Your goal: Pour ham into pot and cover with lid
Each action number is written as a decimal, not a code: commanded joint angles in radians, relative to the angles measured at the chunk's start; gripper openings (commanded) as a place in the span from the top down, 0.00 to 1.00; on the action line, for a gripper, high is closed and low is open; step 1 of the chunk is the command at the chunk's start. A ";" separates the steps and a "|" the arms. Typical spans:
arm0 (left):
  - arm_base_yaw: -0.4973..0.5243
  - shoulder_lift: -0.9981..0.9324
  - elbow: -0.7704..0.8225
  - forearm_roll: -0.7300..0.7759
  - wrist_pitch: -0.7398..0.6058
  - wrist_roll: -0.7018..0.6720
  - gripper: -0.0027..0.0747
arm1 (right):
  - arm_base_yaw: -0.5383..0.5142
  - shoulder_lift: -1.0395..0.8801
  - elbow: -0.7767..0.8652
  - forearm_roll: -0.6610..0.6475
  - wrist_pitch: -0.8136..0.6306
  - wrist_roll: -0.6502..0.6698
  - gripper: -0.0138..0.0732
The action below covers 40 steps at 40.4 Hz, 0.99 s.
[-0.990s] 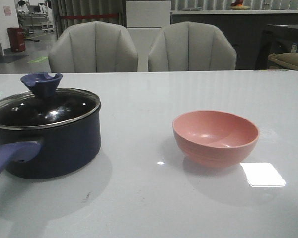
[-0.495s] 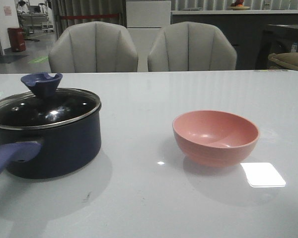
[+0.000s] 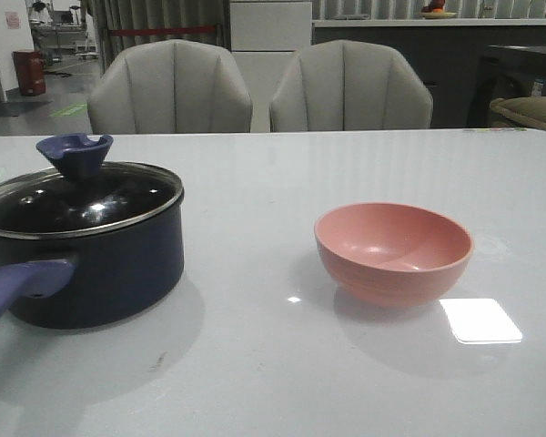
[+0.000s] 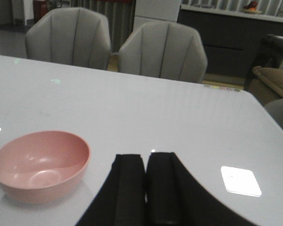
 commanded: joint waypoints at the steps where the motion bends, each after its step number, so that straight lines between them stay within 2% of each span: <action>1: 0.002 -0.018 0.023 -0.009 -0.084 -0.012 0.79 | -0.017 -0.053 0.011 -0.014 -0.092 -0.014 0.67; 8: 0.002 -0.018 0.023 -0.009 -0.084 -0.012 0.79 | -0.015 -0.099 0.086 -0.012 -0.117 0.003 0.67; 40: 0.002 -0.018 0.023 -0.009 -0.084 -0.012 0.79 | -0.015 -0.099 0.084 -0.011 -0.106 0.014 0.67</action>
